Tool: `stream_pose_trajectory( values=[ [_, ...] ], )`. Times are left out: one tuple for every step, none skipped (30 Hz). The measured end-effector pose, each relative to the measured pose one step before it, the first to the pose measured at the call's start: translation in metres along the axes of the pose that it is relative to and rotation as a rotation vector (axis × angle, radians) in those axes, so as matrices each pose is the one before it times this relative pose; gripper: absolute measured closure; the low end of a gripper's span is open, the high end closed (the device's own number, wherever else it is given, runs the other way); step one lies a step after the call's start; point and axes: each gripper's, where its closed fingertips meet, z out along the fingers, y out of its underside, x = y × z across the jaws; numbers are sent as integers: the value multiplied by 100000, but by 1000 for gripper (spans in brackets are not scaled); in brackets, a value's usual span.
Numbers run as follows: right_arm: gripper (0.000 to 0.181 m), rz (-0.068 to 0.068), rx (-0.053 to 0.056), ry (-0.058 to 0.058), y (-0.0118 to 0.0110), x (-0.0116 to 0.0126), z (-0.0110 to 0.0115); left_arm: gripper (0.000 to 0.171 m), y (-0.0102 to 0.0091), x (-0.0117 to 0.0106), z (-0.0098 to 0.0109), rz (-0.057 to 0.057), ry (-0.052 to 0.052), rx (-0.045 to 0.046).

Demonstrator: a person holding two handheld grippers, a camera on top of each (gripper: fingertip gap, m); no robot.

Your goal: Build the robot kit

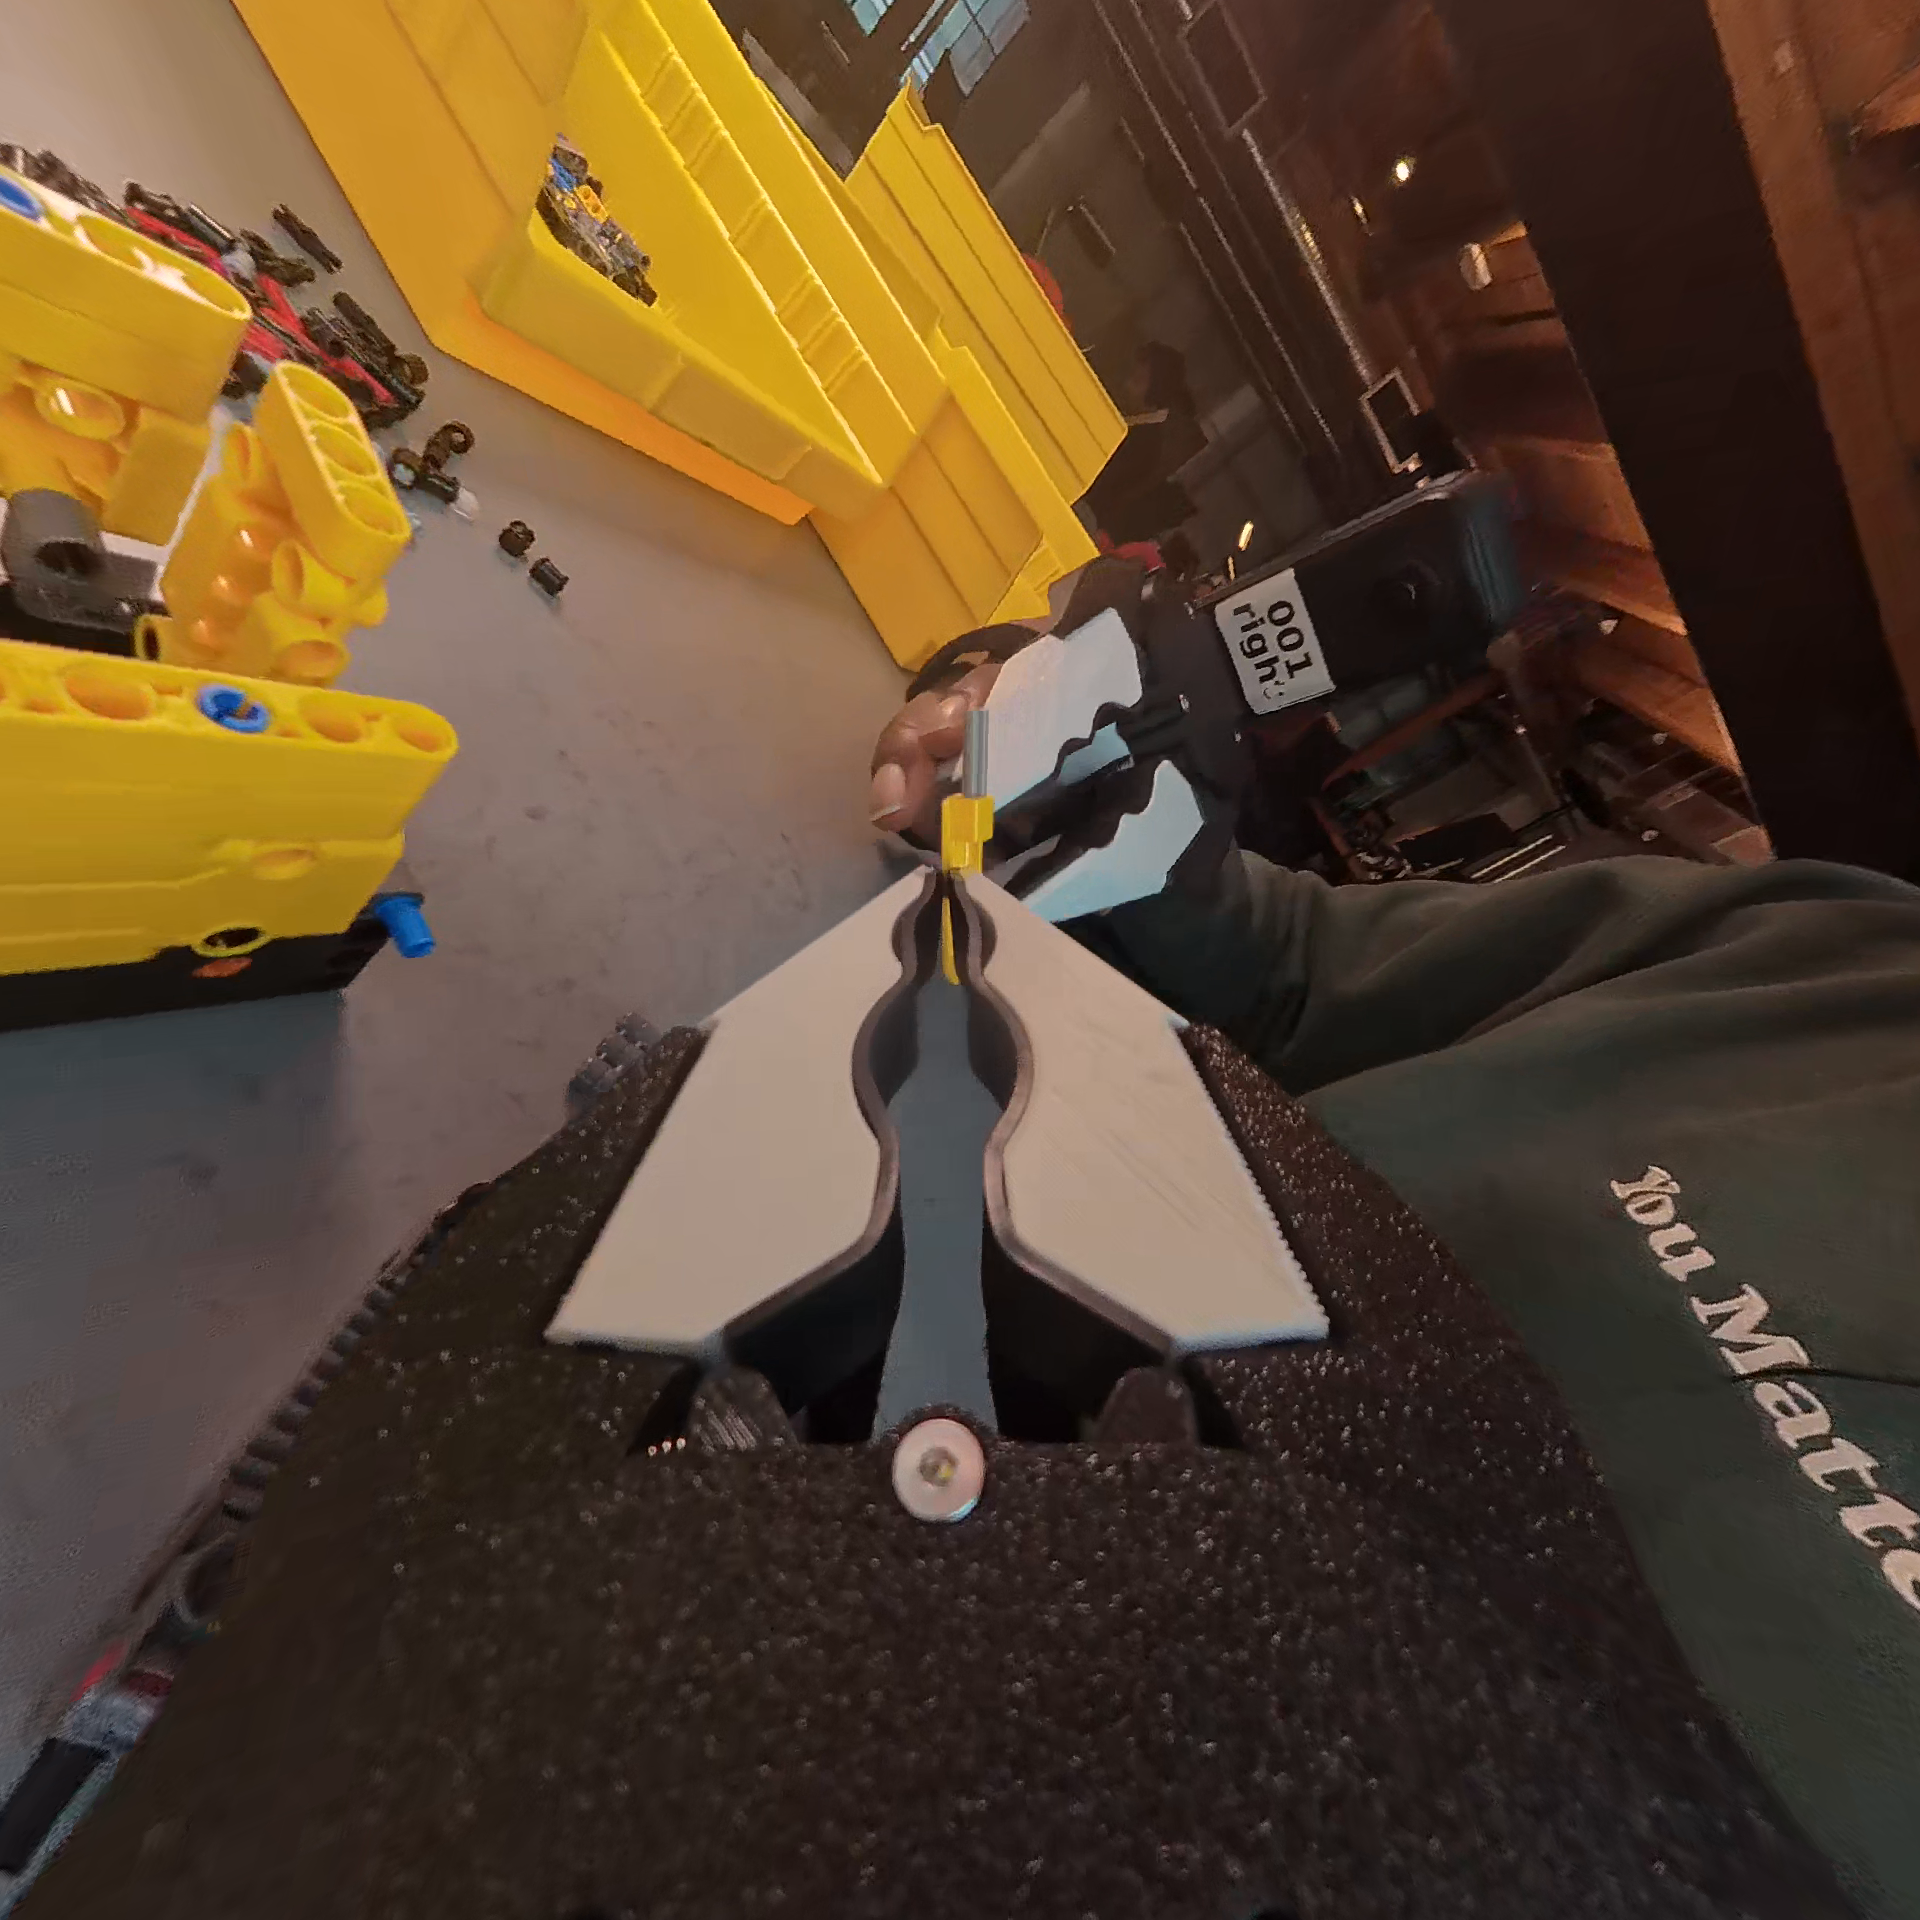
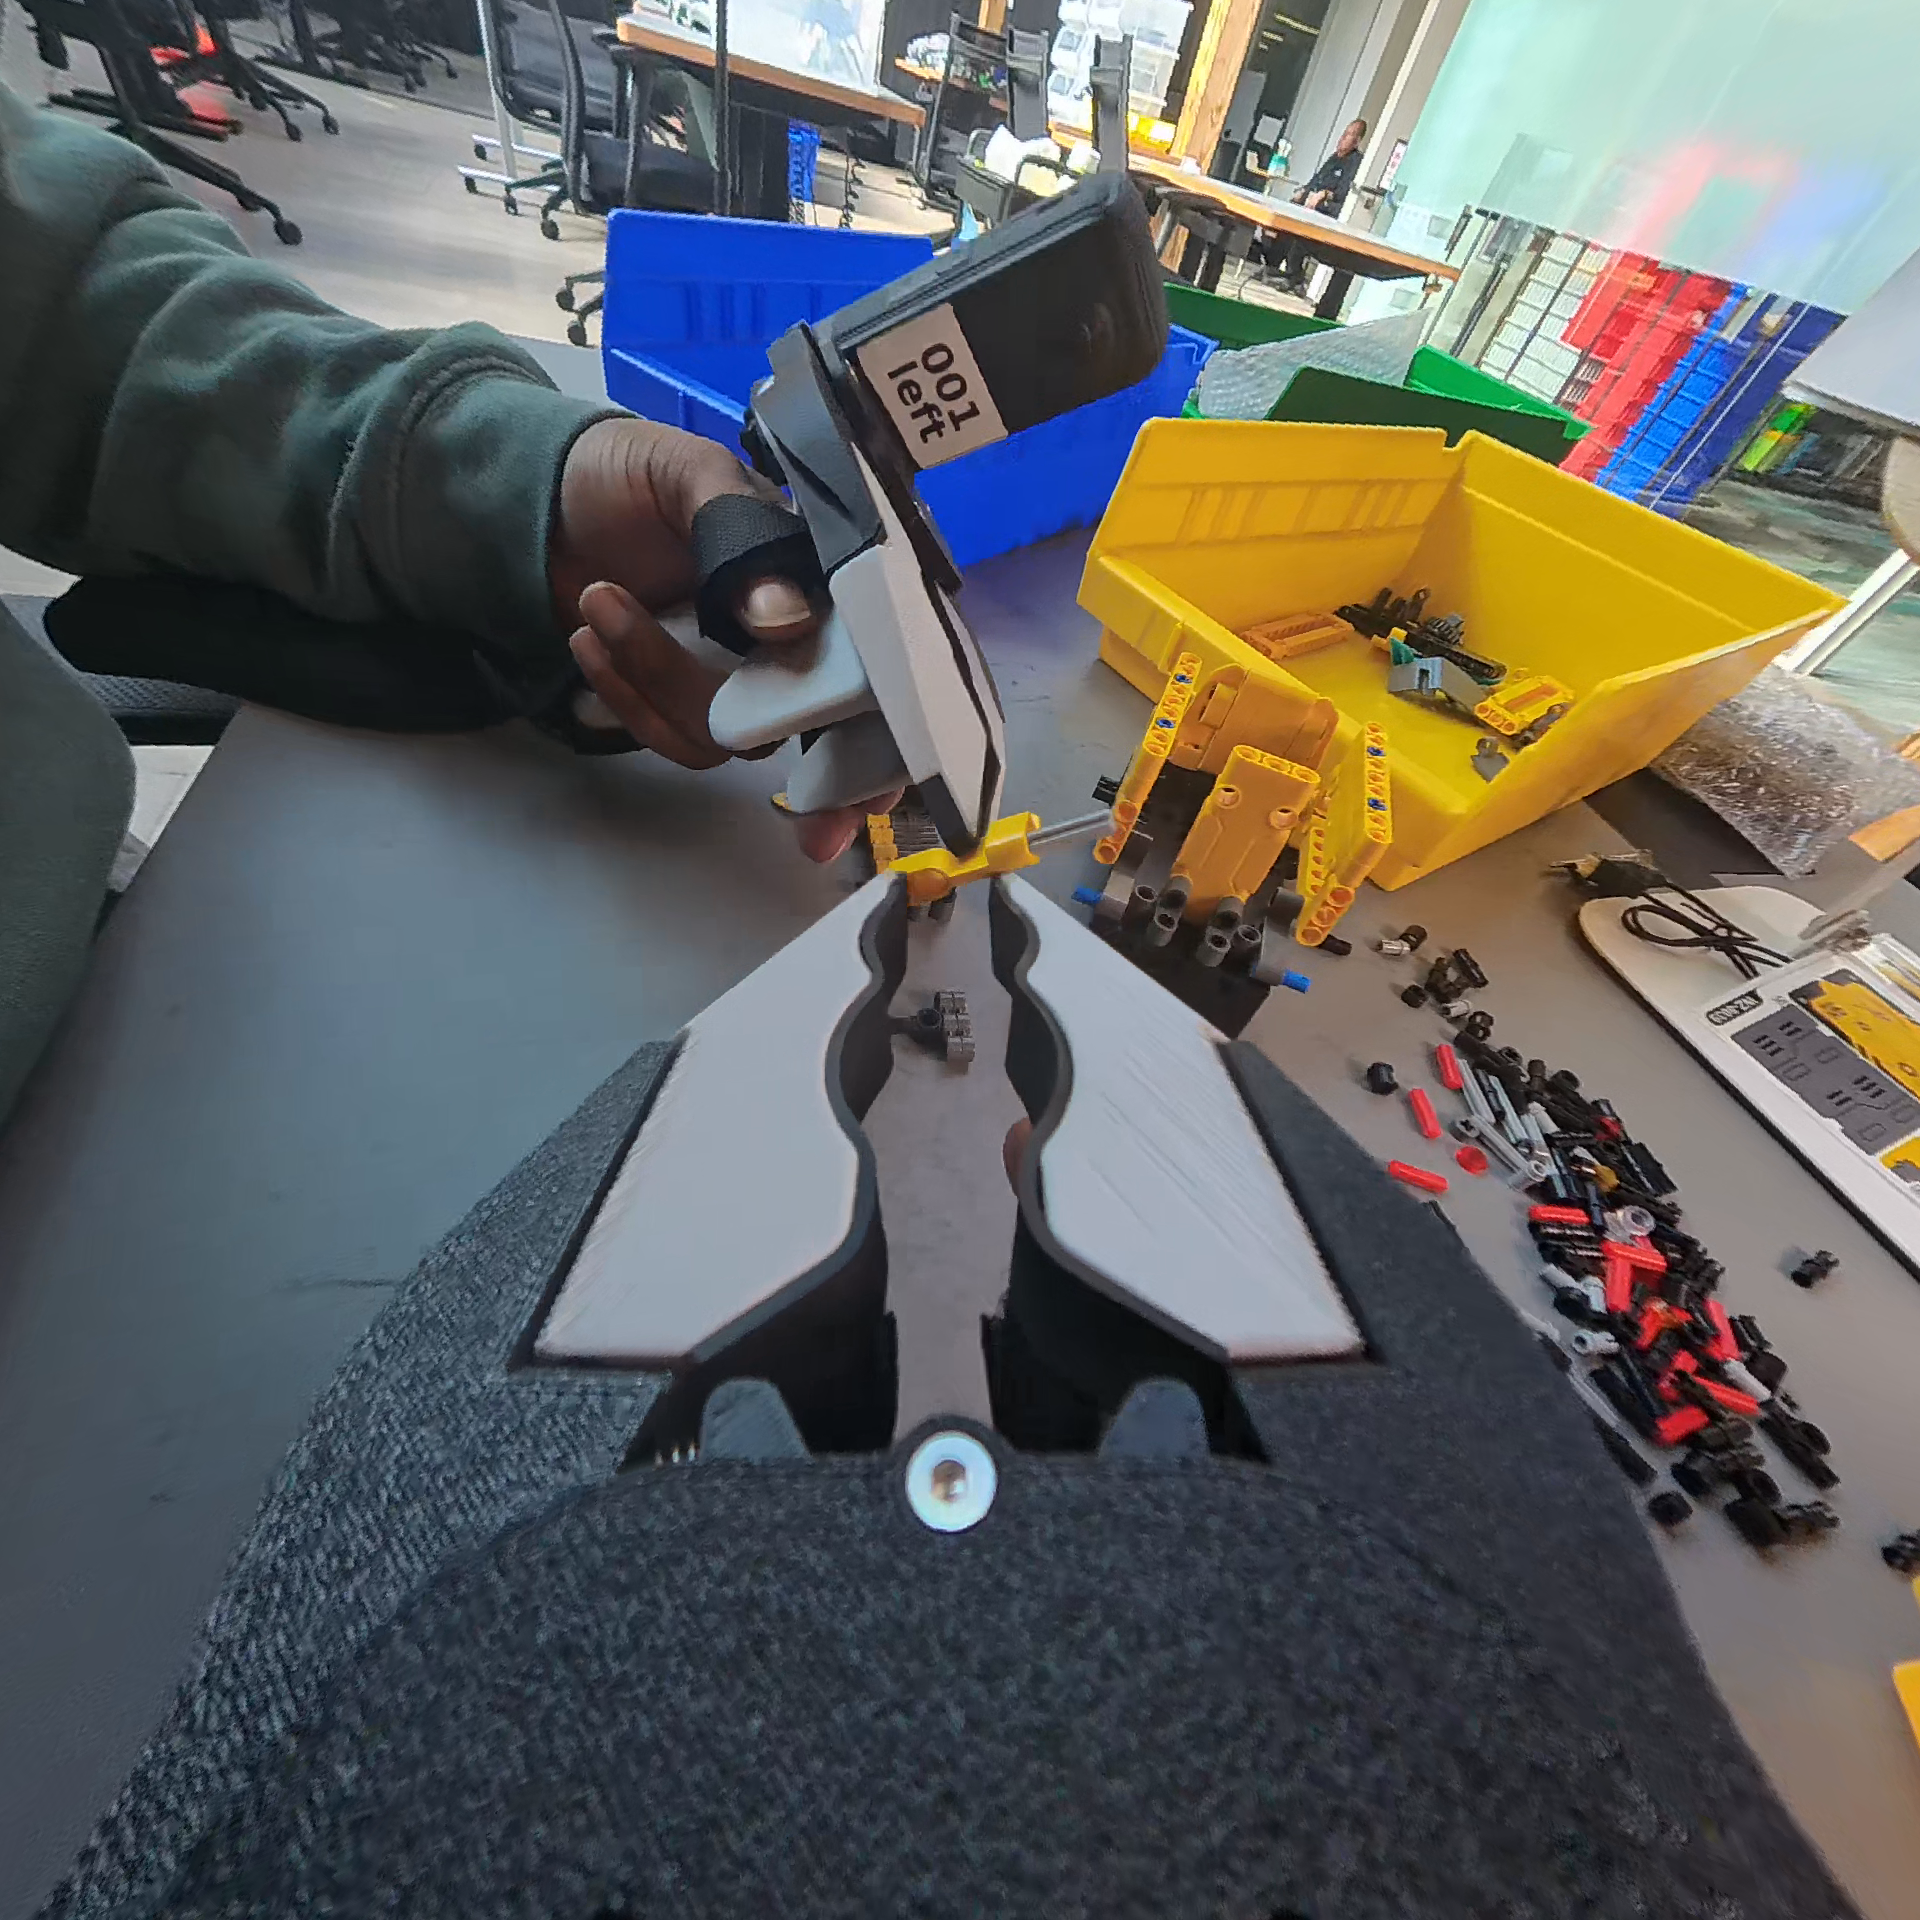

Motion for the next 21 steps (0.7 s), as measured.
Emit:
stream_pose_trajectory(
  values=[
    [176,164,-199,1231,46,281,-103,171,106,-105,-10,2370,-1389,-1067],
    [181,178,495,626,-48,179,-122,171,96,-76,22,1994,-1178,-727],
    [181,1197,619,140,-88,139,-110,171,108,-28,42,1475,-706,-645],
    [181,1882,544,235,-94,171,-96,171,97,35,58,1015,-138,-540],
    [181,1638,652,445,-105,216,-85,171,49,66,52,757,158,-166],
    [181,1036,634,76,-89,121,-92,171,59,75,37,581,334,-218],
    [181,783,-61,327,31,136,-48,171,44,13,37,384,75,-181],
    [181,283,-459,222,99,68,-11,171,20,-8,14,213,-44,31],
    [181,234,-120,-546,61,-80,-11,171,27,-30,7,79,-63,-129],
    [181,742,45,-319,18,-38,22,171,15,7,2,-63,118,-7],
    [181,1267,251,-751,-18,-65,15,171,29,-9,6,-87,-41,-92],
    [181,1489,675,-706,-97,-34,5,171,-7,25,9,-110,173,103],
    [181,1389,363,525,-36,165,4,171,-44,64,-8,-343,371,277],
    [181,927,350,564,-30,161,0,171,-36,34,-1,-274,208,180],
    [181,705,599,1195,-69,252,-22,171,0,6,-21,-41,30,22],
    [173,724,246,1317,-36,272,-18,171,3,9,14,-12,-46,-43],
    [165,392,-36,1519,3,334,-37,171,71,-28,9,93,-258,-353],
    [161,-934,-368,915,58,212,-57,171,38,13,25,53,15,-121],
    [157,-1588,-544,1211,87,210,-33,171,48,14,31,-206,80,-186],
    [151,-1301,-449,1758,62,267,-31,171,59,5,25,-25,-109,-256],
    [147,-768,-267,1274,25,203,-32,171,39,-27,20,27,-206,-86]
  ],
)
